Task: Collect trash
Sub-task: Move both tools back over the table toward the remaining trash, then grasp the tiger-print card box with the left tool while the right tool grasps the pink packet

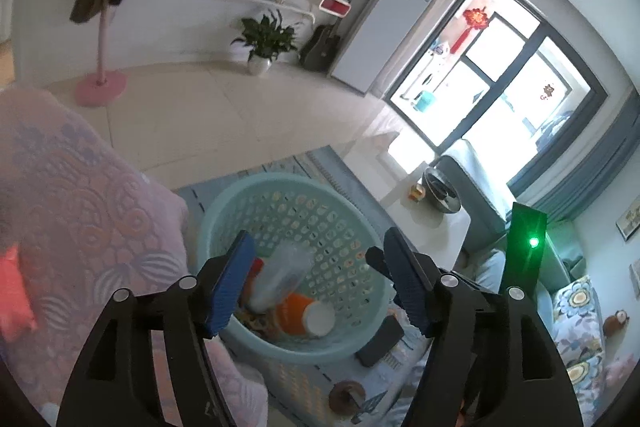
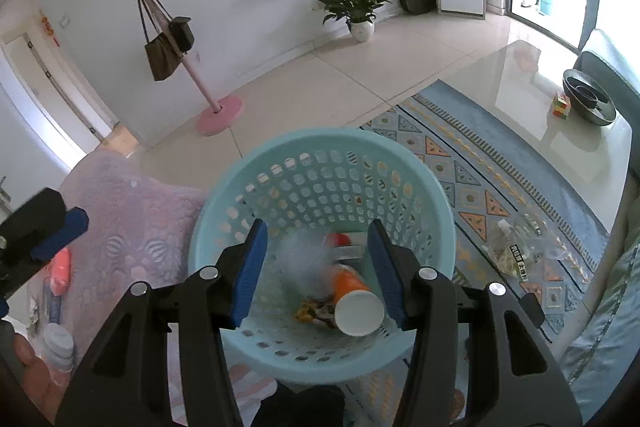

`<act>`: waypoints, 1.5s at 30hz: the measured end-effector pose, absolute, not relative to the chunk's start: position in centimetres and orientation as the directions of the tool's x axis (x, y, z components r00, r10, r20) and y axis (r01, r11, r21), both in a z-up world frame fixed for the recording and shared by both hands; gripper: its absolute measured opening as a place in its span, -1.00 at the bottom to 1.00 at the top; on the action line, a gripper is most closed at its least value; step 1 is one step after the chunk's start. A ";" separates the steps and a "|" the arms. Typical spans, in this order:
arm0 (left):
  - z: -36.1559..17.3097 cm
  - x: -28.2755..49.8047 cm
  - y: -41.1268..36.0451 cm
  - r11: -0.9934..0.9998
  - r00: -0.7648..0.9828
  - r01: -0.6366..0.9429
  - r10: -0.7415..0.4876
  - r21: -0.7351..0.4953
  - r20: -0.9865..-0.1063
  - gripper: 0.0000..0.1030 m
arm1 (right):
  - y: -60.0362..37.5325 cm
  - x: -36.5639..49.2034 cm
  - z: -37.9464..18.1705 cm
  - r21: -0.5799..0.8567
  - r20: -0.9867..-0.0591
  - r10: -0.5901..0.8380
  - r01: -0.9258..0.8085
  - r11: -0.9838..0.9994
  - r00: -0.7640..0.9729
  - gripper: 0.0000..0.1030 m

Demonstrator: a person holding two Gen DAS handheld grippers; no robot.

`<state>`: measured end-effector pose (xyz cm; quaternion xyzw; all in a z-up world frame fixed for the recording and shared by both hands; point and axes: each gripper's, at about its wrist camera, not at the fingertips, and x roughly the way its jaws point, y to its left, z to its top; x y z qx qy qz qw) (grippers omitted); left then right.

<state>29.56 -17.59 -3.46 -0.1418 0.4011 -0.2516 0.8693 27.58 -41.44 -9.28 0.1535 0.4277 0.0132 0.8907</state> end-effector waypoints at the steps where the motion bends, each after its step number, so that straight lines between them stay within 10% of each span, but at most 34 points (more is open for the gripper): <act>1: -3.0 29.0 -17.3 0.832 0.559 0.330 -0.553 -0.447 -0.617 0.27 | -41.0 27.3 -8.9 0.282 -0.754 0.157 0.098 0.954 0.638 -0.05; 22: 3.3 19.7 -2.9 0.897 0.766 0.210 -0.398 -0.389 -0.505 0.35 | -22.9 22.9 -0.3 0.214 -0.613 0.371 -0.305 0.928 0.698 -0.05; 45: -6.9 22.4 6.5 0.962 0.550 0.042 -0.247 -0.269 -0.798 0.44 | -13.3 25.5 -3.9 0.234 -0.650 0.479 -0.444 0.865 0.590 -0.28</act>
